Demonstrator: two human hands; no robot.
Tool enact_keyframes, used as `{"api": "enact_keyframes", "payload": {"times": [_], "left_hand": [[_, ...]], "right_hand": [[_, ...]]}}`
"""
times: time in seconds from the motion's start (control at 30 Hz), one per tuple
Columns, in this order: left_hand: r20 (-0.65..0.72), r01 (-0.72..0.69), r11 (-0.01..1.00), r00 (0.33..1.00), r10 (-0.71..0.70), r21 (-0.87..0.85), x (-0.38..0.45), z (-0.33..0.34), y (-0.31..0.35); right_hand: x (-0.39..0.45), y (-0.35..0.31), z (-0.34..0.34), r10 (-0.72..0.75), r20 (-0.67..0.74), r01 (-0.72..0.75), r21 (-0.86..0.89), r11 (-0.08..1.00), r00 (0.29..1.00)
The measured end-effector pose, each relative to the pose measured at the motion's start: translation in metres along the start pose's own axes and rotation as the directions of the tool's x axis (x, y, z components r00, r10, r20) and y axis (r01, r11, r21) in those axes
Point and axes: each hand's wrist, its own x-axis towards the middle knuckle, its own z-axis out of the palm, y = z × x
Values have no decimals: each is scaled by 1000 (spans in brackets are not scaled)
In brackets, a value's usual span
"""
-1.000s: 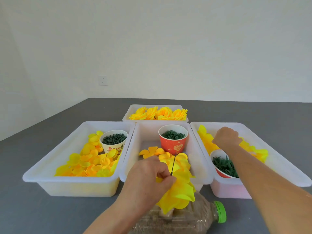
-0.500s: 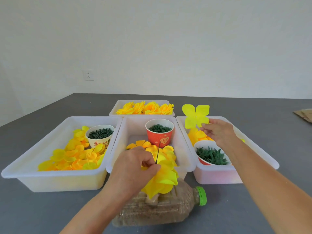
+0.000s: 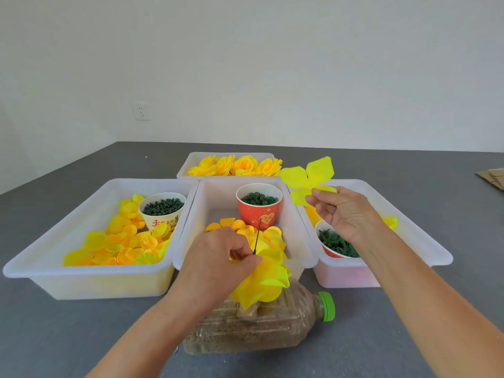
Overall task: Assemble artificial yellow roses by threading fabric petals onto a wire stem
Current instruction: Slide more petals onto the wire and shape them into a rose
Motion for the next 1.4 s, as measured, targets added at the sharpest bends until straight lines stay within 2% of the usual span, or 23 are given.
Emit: {"api": "enact_keyframes", "payload": {"times": [0.07, 0.17, 0.27, 0.43, 0.6, 0.7, 0.83, 1.07, 1.4], "left_hand": [[-1, 8, 1000, 1000, -8, 6, 0, 0, 0], [-9, 33, 999, 999, -33, 0, -1, 0, 1], [-16, 67, 998, 998, -67, -21, -2, 0, 1], [-22, 84, 996, 996, -84, -12, -1, 0, -1], [-17, 77, 996, 997, -77, -34, -2, 0, -3], [-8, 82, 996, 997, -82, -37, -2, -1, -3], [3, 87, 996, 996, -87, -18, -2, -1, -3], [-25, 98, 992, 995, -100, -74, -1, 2, -4], [-18, 144, 982, 989, -147, -119, 0, 4, -6]], "right_hand": [[-14, -2, 7, -1, 45, 1, -11, 1000, 999], [-36, -3, 19, 7, 90, 7, -148, 989, 996], [-56, 1, 30, 15, 149, 13, -188, 982, 989], [-66, 11, 41, -27, 163, 72, -275, 959, 986], [-71, 14, 49, -140, 190, 183, -231, 956, 972], [-72, 12, 49, -299, 192, 347, -313, 884, 935], [-73, 13, 47, -436, 237, 494, -493, 716, 868], [-78, 15, 45, -504, 307, 582, -553, 596, 807], [-81, 14, 51, -494, 362, 605, -583, 542, 791]]}}
